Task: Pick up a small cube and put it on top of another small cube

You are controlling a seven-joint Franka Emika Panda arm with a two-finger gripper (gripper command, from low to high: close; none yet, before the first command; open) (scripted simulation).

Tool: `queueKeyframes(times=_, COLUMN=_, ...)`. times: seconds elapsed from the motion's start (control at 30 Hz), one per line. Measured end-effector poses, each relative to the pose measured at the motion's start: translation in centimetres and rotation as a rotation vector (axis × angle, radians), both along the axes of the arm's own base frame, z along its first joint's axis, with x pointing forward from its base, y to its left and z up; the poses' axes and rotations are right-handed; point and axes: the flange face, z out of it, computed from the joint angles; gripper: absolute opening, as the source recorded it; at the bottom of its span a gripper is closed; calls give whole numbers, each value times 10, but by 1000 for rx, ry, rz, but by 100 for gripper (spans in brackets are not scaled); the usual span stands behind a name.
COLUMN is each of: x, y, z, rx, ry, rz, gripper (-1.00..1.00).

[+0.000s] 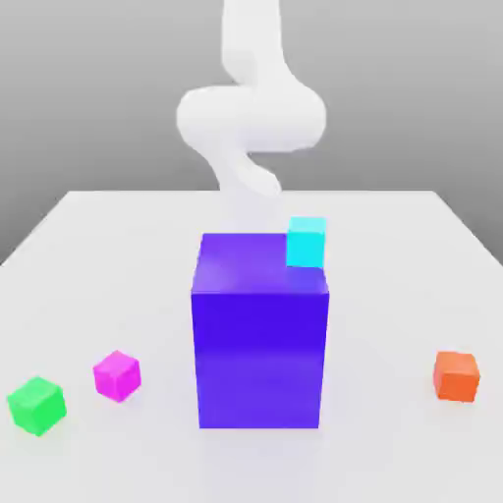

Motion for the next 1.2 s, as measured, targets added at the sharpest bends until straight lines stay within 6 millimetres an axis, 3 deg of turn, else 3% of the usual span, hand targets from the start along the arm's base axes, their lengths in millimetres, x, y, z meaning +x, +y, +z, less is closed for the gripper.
queueKeyframes(times=0.3, x=39, y=-57, z=-78, rx=-158, ry=89, rz=276, gripper=0)
queueKeyframes(times=0.63, x=66, y=-98, z=-178, rx=-328, ry=178, rz=605, gripper=0)
queueKeyframes(times=0.9, x=71, y=-118, z=-260, rx=-460, ry=237, rz=886, gripper=0)
queueKeyframes(times=1.2, x=60, y=-134, z=-345, rx=-600, ry=287, rz=1220, gripper=0)
